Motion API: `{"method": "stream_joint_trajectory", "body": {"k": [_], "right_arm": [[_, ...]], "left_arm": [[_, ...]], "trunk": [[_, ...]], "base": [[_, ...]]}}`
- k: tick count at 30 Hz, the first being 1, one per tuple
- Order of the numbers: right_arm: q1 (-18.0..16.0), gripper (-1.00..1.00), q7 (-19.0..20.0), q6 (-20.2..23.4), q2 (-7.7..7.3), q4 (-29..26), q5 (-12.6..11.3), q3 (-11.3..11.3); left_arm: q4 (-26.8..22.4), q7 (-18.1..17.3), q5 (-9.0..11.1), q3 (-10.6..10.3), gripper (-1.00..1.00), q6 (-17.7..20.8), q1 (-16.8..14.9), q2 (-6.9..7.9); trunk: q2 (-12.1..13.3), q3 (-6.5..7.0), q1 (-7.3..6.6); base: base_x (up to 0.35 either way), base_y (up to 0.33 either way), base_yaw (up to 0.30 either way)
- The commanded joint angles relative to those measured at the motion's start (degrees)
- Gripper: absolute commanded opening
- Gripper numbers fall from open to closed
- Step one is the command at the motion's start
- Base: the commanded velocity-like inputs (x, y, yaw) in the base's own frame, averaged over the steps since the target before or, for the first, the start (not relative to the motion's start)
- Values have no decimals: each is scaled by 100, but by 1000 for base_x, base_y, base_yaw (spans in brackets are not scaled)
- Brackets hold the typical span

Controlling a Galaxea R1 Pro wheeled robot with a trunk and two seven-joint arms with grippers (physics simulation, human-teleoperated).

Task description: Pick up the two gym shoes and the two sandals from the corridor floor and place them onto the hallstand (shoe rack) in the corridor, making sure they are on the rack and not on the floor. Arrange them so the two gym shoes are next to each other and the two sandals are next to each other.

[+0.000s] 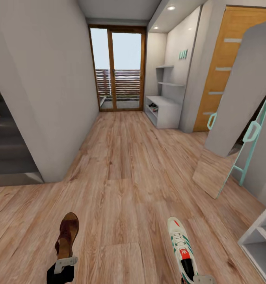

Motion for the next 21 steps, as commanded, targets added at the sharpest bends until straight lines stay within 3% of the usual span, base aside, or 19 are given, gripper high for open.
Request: {"method": "stream_joint_trajectory", "body": {"k": [1, 4, 10, 14, 21], "right_arm": [[-2, -100, -4, -20, 0, -3, -57, 52], [-2, -100, 79, -29, 6, -142, -53, 62], [-5, -100, 399, -9, -45, -1253, -108, -119], [-4, -100, 412, -9, 0, -1409, -78, -344], [-5, -100, 414, -10, -36, -1411, -83, -415]], "left_arm": [[4, -21, -20, 29, -100, -15, -4, -2], [6, -22, -20, 29, -100, -15, -5, -2], [7, -28, -17, 29, -100, -15, -5, -2], [7, -29, -12, 22, -100, -15, -2, -8], [7, -27, -12, 20, -100, -15, -2, -10]], "trunk": [[-2, -5, 2], [-2, -5, 2], [-2, -5, 2], [-2, -5, 2], [-2, -5, 2]], "base": [[338, 0, 0], [338, 0, 0], [338, 0, 0], [338, 0, 0], [338, 0, 0]]}}
